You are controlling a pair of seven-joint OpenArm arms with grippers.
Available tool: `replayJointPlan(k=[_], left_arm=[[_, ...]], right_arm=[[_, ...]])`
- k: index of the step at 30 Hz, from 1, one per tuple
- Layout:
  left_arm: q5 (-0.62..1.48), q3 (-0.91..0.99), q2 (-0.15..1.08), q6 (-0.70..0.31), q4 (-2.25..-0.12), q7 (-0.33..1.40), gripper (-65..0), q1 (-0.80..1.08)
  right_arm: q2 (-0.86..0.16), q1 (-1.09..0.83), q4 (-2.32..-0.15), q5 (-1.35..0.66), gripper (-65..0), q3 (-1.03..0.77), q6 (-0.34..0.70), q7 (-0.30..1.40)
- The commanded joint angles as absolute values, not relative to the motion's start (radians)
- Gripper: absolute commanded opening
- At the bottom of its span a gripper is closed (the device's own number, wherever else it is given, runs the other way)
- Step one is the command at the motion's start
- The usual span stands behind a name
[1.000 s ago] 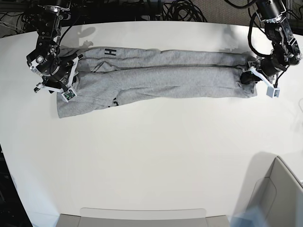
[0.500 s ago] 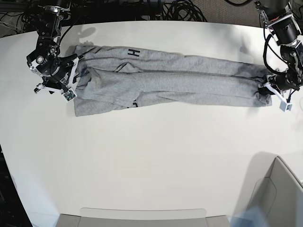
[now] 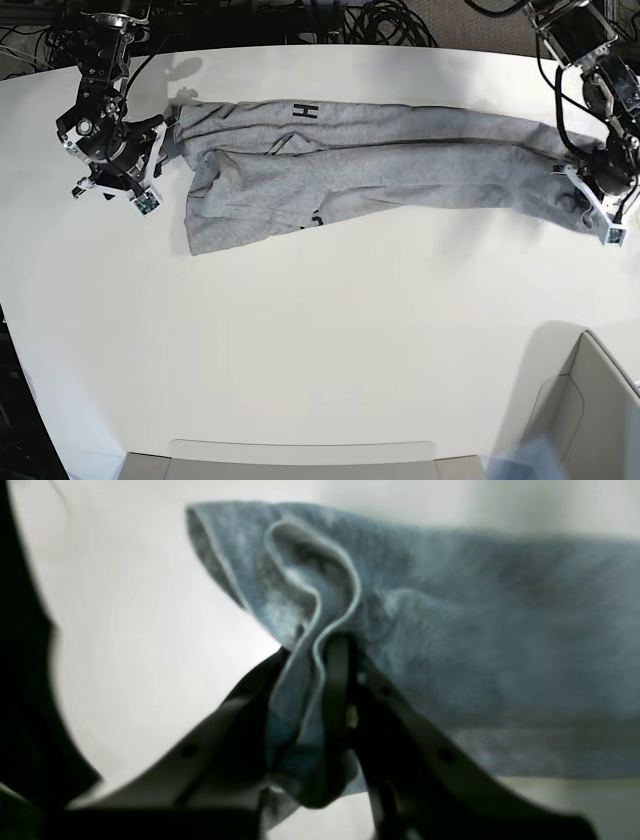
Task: Fold the T-shirt properly
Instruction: 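Fold the strip end with the left gripper toward the right gripper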
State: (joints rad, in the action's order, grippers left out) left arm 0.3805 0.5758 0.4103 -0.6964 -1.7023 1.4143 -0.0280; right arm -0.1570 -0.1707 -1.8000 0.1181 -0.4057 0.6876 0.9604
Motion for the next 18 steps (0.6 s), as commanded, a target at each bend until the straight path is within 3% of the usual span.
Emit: replayJointPlan(k=[1, 12, 18], left_arm=[[0.394, 0.573, 0.381, -0.698, -1.827, 1.396, -65.0, -0.027], [0.395, 0.314, 0.263, -0.697, -1.983, 1.396, -65.0, 0.021], [0.397, 0.188, 0.205, -0.55, -2.037, 1.396, -65.0, 0.035]], right_arm=[[-0.159, -0.157, -1.821, 0.111, -41.1, -0.409, 0.698, 0.943], [-0.153, -0.156, -1.821, 0.111, -41.1, -0.409, 0.698, 0.943], [-0.153, -0.157, -1.821, 0.111, -41.1, -0.409, 0.698, 0.943]])
